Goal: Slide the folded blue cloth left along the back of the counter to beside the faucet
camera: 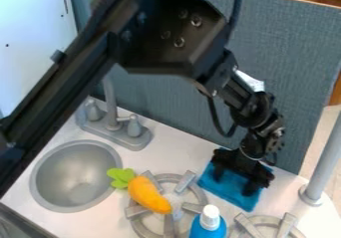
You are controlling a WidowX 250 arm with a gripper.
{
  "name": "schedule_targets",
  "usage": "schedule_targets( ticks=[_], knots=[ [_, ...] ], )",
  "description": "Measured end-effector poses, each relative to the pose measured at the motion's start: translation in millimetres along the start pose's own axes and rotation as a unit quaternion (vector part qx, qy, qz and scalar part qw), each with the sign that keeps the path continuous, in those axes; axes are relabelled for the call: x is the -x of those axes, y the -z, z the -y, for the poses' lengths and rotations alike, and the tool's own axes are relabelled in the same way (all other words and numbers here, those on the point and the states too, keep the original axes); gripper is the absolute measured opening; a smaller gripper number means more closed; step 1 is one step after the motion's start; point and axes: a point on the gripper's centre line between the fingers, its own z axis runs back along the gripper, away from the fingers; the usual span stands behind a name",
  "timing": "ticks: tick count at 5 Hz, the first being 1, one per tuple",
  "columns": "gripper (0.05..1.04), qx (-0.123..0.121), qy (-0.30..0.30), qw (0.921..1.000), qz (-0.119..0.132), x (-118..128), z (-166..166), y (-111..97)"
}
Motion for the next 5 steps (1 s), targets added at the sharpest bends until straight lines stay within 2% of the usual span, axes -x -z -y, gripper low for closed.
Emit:
schedule_targets(
  ticks=[1, 2, 4, 5],
  knots=[
    [1.001, -0.014, -0.053, 0.9984, -0.012, -5, -43, 7],
    [1.001, -0.026, -0.091, 0.9953, -0.021, -8, -73, 14],
    [1.001, -0.032, -0.148, 0.988, -0.028, -24, -117, 17],
    [1.001, -0.019, -0.157, 0.9867, -0.037, -23, -118, 18]
  ],
)
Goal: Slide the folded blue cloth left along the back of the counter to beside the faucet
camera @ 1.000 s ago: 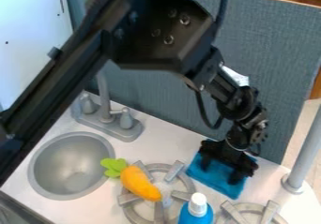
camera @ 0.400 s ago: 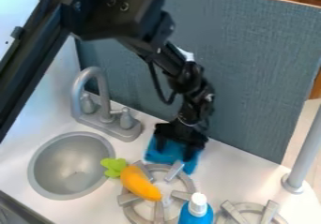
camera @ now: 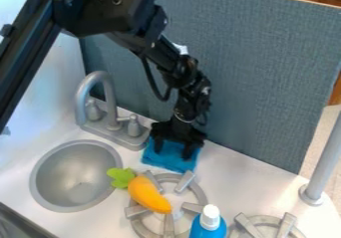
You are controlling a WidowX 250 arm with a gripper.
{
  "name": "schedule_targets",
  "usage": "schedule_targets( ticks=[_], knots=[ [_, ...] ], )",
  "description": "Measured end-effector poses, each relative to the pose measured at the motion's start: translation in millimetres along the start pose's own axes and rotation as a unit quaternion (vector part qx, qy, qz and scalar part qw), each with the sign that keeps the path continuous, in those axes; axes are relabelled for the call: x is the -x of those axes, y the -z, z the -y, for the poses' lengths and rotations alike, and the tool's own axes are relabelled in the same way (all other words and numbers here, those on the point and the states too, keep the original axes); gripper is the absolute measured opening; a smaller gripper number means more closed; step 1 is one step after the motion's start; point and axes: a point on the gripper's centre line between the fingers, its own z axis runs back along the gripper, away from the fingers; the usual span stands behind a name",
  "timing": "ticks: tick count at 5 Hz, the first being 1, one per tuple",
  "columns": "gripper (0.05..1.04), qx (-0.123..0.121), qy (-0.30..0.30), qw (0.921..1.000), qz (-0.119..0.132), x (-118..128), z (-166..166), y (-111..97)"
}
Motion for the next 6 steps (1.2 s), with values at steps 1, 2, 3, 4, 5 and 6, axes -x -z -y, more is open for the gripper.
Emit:
schedule_targets(
  ticks=[1, 2, 3, 4, 5, 6],
  knots=[
    [1.001, 0.014, 0.019, 0.9997, 0.004, 2, 10, -2],
    [1.001, 0.037, 0.07, 0.9968, -0.003, 25, 50, -11],
    [1.001, 0.055, 0.118, 0.9915, 0.009, 43, 94, -30],
    [1.001, 0.066, 0.153, 0.9856, 0.026, 56, 129, -46],
    [1.001, 0.05, 0.161, 0.9851, 0.033, 65, 132, -45],
    [1.001, 0.021, 0.133, 0.9904, 0.034, 68, 104, -44]
  ],
)
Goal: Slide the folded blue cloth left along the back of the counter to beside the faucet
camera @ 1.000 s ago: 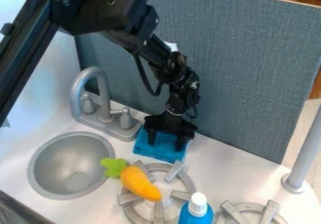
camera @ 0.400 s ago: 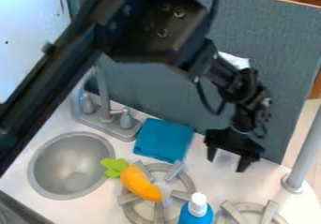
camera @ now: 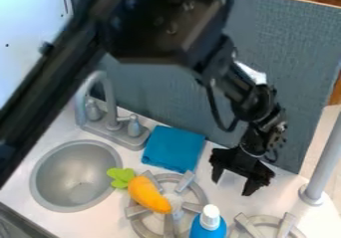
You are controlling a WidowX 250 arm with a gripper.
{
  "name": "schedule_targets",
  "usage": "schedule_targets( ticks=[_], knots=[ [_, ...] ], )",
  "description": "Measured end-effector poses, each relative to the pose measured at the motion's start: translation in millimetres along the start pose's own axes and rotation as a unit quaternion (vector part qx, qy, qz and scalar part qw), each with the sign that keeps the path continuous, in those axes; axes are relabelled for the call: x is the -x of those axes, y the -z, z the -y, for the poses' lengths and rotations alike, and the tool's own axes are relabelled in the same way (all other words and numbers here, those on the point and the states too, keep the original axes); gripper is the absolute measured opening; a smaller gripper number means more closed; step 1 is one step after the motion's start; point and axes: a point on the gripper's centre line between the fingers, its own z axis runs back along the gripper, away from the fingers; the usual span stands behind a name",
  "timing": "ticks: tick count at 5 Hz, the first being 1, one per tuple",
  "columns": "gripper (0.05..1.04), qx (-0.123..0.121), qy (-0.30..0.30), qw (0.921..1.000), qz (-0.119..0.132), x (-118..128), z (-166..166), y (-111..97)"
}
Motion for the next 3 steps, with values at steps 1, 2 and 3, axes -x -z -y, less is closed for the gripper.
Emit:
schedule_targets(
  ticks=[1, 2, 3],
  knots=[
    [1.001, -0.005, -0.061, 0.998, 0.017, -13, -43, -19],
    [1.001, -0.013, -0.106, 0.9943, 0.004, -15, -73, -9],
    [1.001, -0.005, -0.122, 0.9924, 0.014, -30, -80, -14]
  ],
)
